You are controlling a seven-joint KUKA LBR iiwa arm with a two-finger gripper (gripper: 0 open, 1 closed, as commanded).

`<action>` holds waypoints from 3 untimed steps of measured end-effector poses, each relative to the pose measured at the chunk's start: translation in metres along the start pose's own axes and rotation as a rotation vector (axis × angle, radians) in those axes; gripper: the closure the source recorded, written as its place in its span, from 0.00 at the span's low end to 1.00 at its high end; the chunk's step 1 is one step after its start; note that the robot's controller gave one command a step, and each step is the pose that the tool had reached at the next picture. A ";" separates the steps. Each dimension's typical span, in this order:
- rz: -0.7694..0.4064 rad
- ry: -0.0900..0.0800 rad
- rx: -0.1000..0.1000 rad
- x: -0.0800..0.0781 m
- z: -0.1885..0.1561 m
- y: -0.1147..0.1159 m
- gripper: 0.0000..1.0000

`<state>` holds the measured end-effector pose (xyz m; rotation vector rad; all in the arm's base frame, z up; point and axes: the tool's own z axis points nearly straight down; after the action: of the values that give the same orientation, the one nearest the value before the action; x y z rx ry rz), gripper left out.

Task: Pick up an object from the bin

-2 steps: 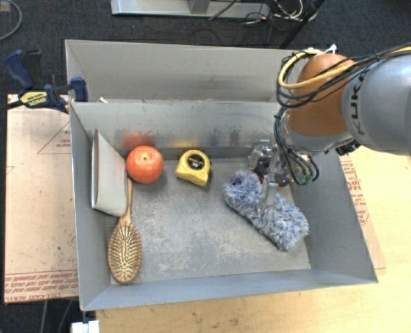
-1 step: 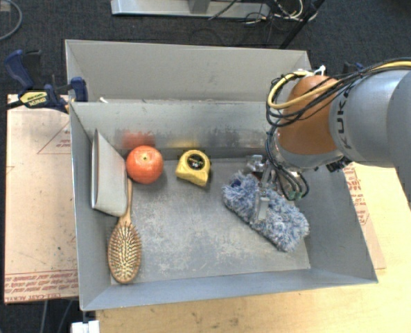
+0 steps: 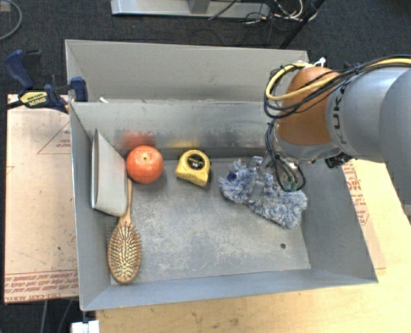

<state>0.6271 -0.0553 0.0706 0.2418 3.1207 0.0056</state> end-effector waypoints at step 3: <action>-0.001 0.006 0.000 0.002 -0.011 0.000 1.00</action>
Offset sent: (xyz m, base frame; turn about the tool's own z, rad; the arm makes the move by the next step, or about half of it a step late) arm 0.0000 0.0000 0.0235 0.0000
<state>0.6250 -0.0550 0.0813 0.2412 3.1267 0.0058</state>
